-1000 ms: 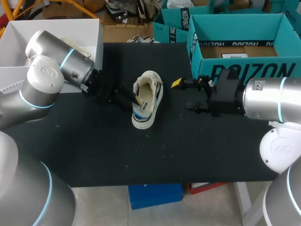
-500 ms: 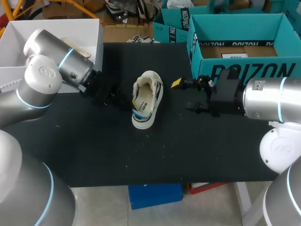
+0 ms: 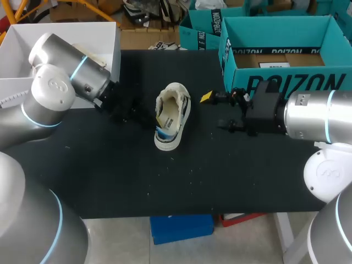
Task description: Take the shoe out of the shoebox, open the shoe tongue, remove and reinsert the insole, then place the shoe into the shoebox
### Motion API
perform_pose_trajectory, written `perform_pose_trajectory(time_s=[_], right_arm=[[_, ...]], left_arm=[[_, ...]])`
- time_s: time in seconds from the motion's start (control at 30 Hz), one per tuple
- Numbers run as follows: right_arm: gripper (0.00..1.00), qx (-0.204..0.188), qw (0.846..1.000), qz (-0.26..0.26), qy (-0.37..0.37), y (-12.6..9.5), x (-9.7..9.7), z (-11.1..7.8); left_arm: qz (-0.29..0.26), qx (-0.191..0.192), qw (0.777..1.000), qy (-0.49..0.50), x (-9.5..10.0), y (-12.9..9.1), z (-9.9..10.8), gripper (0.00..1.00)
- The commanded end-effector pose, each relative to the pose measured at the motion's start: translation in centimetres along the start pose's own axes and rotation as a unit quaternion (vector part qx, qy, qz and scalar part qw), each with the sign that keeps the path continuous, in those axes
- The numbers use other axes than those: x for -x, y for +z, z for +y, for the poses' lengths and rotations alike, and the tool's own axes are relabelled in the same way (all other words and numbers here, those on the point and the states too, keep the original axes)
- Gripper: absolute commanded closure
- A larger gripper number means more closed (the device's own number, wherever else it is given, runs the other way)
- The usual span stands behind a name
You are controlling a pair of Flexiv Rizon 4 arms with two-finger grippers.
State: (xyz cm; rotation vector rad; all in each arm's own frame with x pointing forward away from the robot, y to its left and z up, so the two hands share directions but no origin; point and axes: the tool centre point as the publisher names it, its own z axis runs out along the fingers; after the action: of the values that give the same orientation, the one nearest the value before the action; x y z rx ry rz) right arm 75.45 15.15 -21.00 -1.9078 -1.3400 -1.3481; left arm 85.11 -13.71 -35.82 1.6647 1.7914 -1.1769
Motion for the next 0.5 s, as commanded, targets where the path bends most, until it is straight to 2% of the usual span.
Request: perform_pose_trajectory(time_s=[0.03, 0.5], right_arm=[[0.0, 0.0, 1.0, 0.001, 0.0, 0.1, 0.0, 0.0], [0.0, 0.0, 1.0, 0.001, 0.0, 0.1, 0.0, 0.0]], left_arm=[[0.001, 0.006, 1.0, -0.001, 0.0, 0.3, 0.2, 1.0], [0.003, 0.028, 1.0, -0.011, -0.6, 0.5, 2.1, 1.0]])
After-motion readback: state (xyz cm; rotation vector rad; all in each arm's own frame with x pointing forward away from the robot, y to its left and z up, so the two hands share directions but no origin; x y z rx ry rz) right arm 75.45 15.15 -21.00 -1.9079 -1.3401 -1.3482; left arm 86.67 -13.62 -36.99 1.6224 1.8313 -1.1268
